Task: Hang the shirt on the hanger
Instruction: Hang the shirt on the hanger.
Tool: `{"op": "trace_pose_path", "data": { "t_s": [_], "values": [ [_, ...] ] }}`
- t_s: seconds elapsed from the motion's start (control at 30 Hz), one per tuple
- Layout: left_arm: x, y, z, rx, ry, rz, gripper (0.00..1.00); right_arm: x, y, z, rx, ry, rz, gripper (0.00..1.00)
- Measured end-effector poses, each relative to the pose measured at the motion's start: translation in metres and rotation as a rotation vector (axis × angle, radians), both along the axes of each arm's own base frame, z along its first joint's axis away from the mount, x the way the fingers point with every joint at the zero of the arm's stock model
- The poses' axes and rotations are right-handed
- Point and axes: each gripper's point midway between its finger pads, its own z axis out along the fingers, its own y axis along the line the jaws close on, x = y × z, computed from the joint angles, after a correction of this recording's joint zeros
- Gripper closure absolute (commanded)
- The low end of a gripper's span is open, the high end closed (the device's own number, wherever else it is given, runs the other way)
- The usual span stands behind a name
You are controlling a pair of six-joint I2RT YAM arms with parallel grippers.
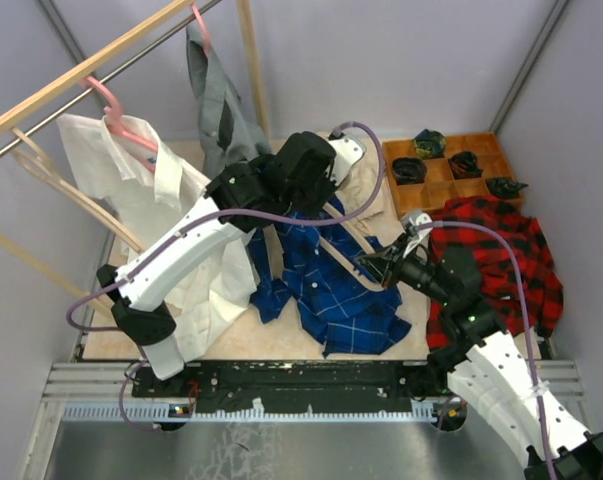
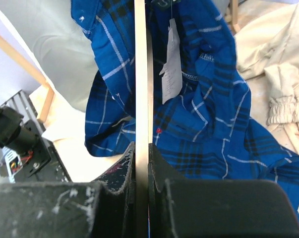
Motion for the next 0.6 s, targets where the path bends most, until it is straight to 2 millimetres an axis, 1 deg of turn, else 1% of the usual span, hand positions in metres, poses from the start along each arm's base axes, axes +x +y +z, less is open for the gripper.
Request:
{"op": "trace_pose_path", "data": {
  "t_s": [0.07,0.1,0.17,0.27,0.3,0.37,0.4,0.47,0.53,0.6],
  "values": [
    [0.001,-0.005,0.009,-0.007,-0.033,0.014,0.82,0.006,-0.001,0.002,0.021,-0.018,-0.027,1.00],
    [0.001,-0.006,0.011,-0.006,-0.045,0.017,0.74,0.008,-0.001,0.003,0.031,-0.025,-0.036,1.00],
    [-0.001,-0.010,0.012,-0.006,-0.057,0.019,0.61,0.011,-0.001,0.003,0.057,-0.033,-0.052,1.00],
    [-0.004,-0.017,0.014,-0.025,-0.062,0.016,0.42,0.015,-0.003,-0.002,0.094,-0.038,-0.083,1.00],
    [-0.004,-0.019,0.016,-0.046,-0.068,0.017,0.32,0.016,-0.005,-0.002,0.112,-0.047,-0.096,1.00],
    [-0.006,-0.020,0.018,-0.077,-0.075,0.011,0.20,0.016,-0.009,0.001,0.149,-0.076,-0.125,1.00],
    [-0.008,-0.019,0.018,-0.091,-0.077,0.004,0.16,0.016,-0.012,0.003,0.165,-0.094,-0.140,1.00],
    [-0.014,-0.014,0.021,-0.126,-0.082,-0.011,0.12,0.016,-0.017,0.011,0.194,-0.129,-0.168,1.00],
    [-0.021,-0.009,0.031,-0.179,-0.099,-0.027,0.11,0.016,-0.022,0.019,0.212,-0.158,-0.192,1.00],
    [-0.028,-0.004,0.046,-0.242,-0.122,-0.046,0.11,0.017,-0.027,0.028,0.230,-0.190,-0.219,1.00]
  ]
}}
